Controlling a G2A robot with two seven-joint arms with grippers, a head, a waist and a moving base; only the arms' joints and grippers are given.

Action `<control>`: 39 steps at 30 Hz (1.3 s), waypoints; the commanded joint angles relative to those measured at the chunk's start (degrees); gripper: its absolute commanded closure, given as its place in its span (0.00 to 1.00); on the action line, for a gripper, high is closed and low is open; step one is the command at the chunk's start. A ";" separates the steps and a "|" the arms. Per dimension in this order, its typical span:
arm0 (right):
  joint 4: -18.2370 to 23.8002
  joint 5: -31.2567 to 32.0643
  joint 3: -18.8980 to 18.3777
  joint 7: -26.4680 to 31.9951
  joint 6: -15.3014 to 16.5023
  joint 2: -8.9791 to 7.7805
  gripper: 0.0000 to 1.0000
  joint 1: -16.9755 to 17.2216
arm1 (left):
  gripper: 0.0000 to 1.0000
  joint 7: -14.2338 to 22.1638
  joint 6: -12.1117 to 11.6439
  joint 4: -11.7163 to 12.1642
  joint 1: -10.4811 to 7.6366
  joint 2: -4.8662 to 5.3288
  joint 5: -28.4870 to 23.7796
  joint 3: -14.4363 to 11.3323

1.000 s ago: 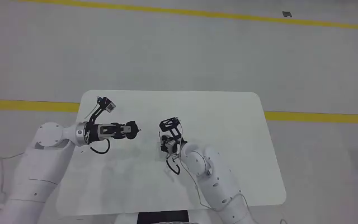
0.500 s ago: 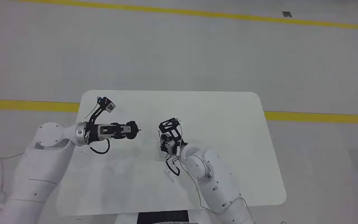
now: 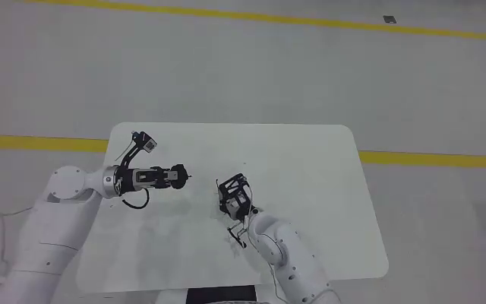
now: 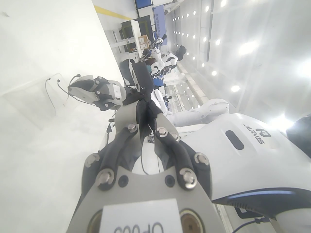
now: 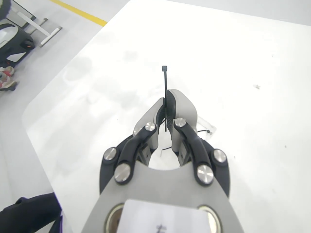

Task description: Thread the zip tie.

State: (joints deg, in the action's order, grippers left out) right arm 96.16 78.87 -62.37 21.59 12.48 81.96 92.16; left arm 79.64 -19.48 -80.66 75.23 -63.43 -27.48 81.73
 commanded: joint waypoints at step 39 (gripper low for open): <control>-4.83 4.49 4.73 -11.64 -3.61 -2.96 1.00 -2.26 | 1.00 0.00 0.00 0.00 0.00 0.00 0.00 0.00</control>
State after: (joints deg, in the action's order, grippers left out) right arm 91.40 84.08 -57.36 9.51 8.77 79.12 90.06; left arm 79.64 -19.48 -80.66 75.23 -63.43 -27.48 81.73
